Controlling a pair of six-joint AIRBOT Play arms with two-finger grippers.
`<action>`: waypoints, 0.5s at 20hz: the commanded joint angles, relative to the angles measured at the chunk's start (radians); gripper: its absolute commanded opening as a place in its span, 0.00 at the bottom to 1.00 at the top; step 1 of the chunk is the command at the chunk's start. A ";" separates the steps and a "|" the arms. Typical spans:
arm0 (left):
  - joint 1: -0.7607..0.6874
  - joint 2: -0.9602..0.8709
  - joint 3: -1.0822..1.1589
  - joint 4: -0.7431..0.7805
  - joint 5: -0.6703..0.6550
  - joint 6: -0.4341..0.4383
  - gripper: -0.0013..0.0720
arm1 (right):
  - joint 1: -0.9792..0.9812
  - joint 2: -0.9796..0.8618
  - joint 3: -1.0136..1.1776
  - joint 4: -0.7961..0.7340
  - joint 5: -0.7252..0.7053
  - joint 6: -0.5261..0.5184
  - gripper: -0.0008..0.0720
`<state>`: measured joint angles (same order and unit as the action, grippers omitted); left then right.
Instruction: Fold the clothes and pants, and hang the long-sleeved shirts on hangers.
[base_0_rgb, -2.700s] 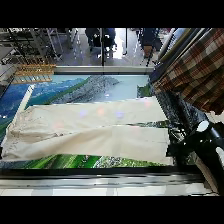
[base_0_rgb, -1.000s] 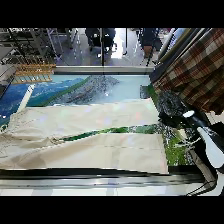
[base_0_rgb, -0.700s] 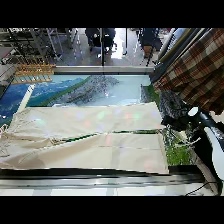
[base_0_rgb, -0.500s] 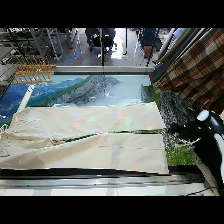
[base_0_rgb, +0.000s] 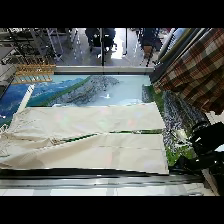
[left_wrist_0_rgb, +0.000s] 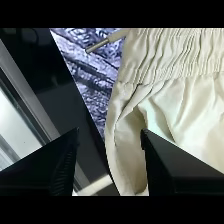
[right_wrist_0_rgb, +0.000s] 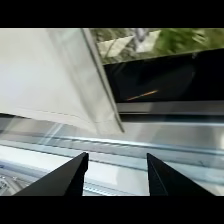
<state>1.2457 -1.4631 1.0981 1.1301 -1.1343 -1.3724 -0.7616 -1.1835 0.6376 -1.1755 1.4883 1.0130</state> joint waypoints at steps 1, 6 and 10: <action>0.002 0.000 -0.002 -0.006 0.020 0.000 0.56 | -0.029 -0.038 -0.034 0.133 -0.030 -0.135 0.56; 0.002 0.000 -0.002 -0.006 0.019 0.000 0.56 | -0.029 -0.138 -0.034 0.124 -0.076 -0.153 0.55; 0.002 0.000 -0.002 -0.006 0.012 0.000 0.56 | -0.029 -0.166 -0.034 0.123 -0.100 -0.182 0.49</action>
<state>1.2465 -1.4631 1.0962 1.1244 -1.1175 -1.3731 -0.7898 -1.3243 0.6052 -1.0531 1.4208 0.8608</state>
